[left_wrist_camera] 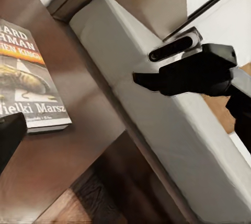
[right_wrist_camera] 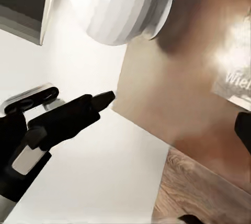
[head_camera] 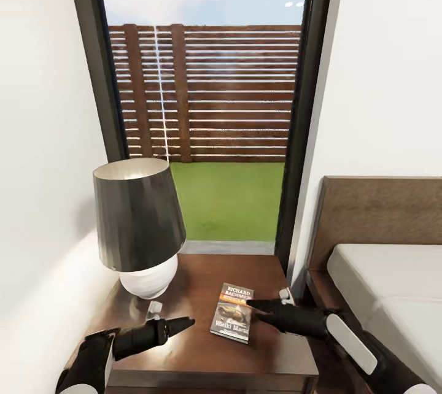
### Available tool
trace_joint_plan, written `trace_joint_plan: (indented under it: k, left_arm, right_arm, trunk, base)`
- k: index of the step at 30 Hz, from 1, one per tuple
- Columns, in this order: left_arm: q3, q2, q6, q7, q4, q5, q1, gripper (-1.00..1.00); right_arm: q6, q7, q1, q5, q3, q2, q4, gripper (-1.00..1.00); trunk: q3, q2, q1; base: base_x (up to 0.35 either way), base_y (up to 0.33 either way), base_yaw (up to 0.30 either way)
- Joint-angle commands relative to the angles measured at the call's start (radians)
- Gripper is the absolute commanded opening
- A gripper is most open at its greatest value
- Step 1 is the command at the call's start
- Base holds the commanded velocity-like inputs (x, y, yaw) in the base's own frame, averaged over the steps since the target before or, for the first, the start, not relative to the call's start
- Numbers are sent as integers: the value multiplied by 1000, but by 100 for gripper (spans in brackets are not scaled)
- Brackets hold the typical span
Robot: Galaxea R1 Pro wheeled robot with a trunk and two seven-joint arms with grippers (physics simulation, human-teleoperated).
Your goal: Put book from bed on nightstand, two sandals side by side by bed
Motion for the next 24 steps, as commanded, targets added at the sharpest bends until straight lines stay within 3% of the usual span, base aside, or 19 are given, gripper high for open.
trace_joint_plan:
  k: [1, 2, 3, 5, 6, 8, 13, 17, 22, 24]
  left_arm:
    - [6, 4, -3, -3, 0, -24, -1, 100]
    - [6, 7, -12, -2, 1, -33, -1, 100]
    - [6, 14, -35, 1, 3, -54, 0, 100]
    - [9, 40, -117, 5, 22, -107, 27, 100]
    - [10, 50, -142, 6, 33, -118, 36, 100]
    - [12, 66, -171, 7, 50, -129, 47, 100]
    - [14, 85, -189, 37, 65, -136, 60, 100]
    - [15, 98, -197, 88, 88, -137, 68, 100]
    - [15, 108, -248, 129, 119, -137, 69, 100]
    - [15, 109, -254, 148, 121, -136, 69, 100]
  right_arm:
    - [3, 2, 0, 32, 2, -37, -4, 100]
    - [3, 2, 0, 51, 2, -53, -5, 100]
    - [3, 2, 0, 86, 2, -85, -6, 100]
    - [-18, 3, 1, 148, 2, -176, -4, 100]
    - [-43, 3, 3, 160, 2, -202, -2, 100]
    - [-104, 3, 5, 179, 3, -231, 3, 100]
    - [-192, 4, 6, 269, 3, -249, 35, 100]
    - [-200, 35, 6, 286, 2, -260, 42, 100]
    - [-214, 365, 6, 301, 2, -284, 71, 100]
    - [-236, 437, 6, 325, 3, -287, 126, 100]
  trunk:
    - [2, 7, -4]
    - [5, 14, -8]
    - [8, 21, -12]
    - [15, 35, -19]
    - [18, 42, -23]
    - [24, 56, -31]
    - [40, 91, -50]
    - [52, 119, -65]
    - [68, 154, -85]
    - [74, 168, -92]
  base:
    - [0, 0, 0]
    - [0, 0, 0]
    - [0, 0, 0]
    - [0, 0, 0]
    - [0, 0, 0]
    - [0, 0, 0]
    - [0, 0, 0]
    - [0, 0, 0]
    - [0, 0, 0]
    - [0, 0, 0]
